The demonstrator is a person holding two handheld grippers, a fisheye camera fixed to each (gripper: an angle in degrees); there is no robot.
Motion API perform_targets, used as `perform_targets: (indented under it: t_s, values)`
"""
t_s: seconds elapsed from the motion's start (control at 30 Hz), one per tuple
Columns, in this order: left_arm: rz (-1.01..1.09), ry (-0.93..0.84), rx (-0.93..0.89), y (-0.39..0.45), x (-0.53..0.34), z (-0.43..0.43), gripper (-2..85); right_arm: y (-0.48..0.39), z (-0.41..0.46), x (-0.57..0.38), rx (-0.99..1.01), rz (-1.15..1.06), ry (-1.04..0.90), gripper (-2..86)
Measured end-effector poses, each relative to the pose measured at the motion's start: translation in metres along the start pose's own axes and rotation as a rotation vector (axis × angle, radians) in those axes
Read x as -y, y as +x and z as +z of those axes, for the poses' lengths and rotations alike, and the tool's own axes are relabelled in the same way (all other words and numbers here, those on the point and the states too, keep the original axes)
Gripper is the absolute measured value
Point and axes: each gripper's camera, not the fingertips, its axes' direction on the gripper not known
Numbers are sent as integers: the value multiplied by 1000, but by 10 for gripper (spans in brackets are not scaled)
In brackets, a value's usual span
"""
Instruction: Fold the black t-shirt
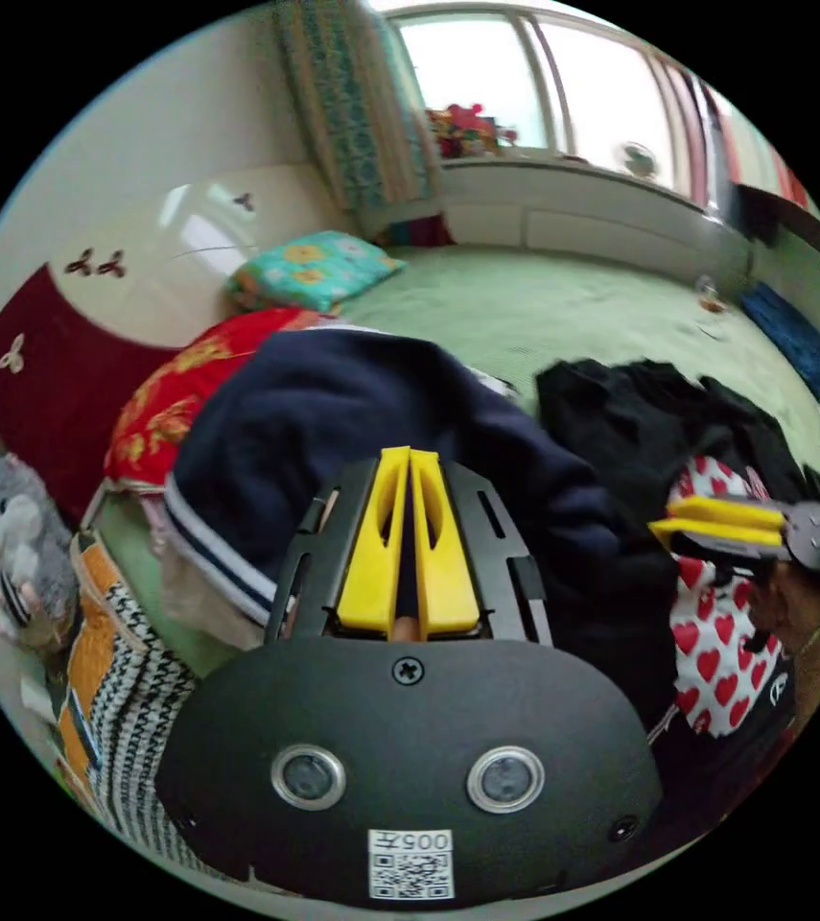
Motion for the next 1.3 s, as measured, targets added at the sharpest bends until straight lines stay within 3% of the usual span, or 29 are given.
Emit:
perform_targets:
  t_s: [0.13,0.4,0.57,0.7,0.8,1.07,1.3]
  values:
    - [20,0,-52,-5,-5,-15,21,-3,-10,-1,-17,4,25,97]
    - [284,-50,-285,89,-39,-28,54,-23,-31,-36,-23,5,37,97]
    - [259,-73,-245,124,-24,3,87,-28,-44,-65,-18,6,44,96]
    - [196,-190,-134,131,-3,40,41,-27,-50,-81,-32,18,46,91]
    - [139,-162,-157,107,13,24,18,-24,-56,-86,-23,28,64,90]
    - [-44,-3,76,-24,80,-36,7,-31,-53,-79,13,46,74,88]
    - [-99,-172,208,-64,82,30,50,-62,-45,-77,27,22,61,91]
